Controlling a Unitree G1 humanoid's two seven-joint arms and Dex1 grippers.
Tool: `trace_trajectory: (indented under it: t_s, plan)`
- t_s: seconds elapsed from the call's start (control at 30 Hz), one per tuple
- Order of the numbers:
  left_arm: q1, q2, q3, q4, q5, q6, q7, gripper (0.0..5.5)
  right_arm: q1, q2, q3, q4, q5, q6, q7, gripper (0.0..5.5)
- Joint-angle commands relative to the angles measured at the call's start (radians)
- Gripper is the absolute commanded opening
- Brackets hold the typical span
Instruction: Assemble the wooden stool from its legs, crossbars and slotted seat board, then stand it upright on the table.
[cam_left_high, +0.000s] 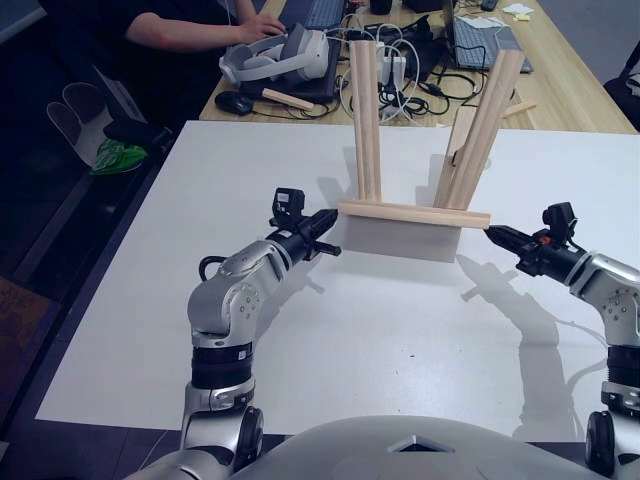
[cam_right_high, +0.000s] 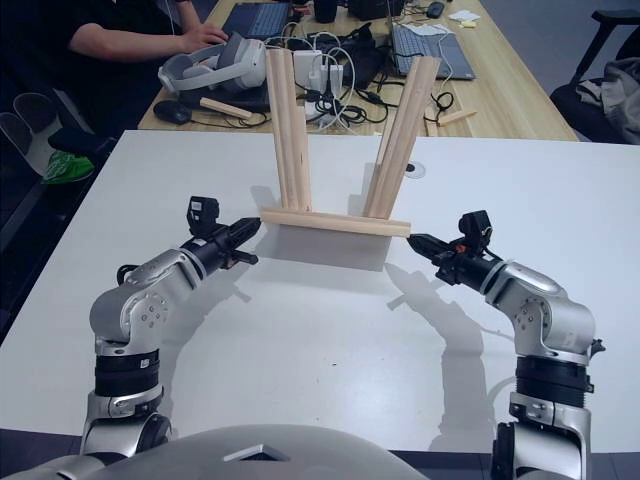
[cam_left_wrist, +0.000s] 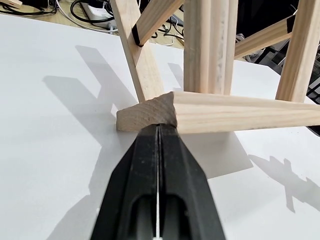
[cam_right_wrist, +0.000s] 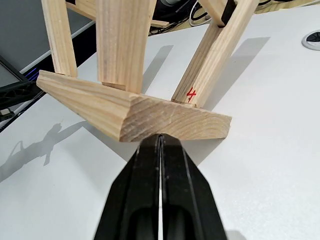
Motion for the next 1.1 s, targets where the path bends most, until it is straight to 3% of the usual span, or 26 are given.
trace_trajectory:
  t_s: [0.03, 1.1]
  plan:
    - [-0.034, -0.098, -0.097, -0.03, -0.149, 0.026, -0.12, 0.03, -0.073, 0.079, 0.069, -0.083, 0.12, 0.029, 0.061, 0.0]
    - [-0.036, -0.094, -0.1, -0.04, -0.191, 0.025, -0.101, 0.03, -0.076, 0.095, 0.059, -0.107, 0.147, 0.049, 0.037, 0.0]
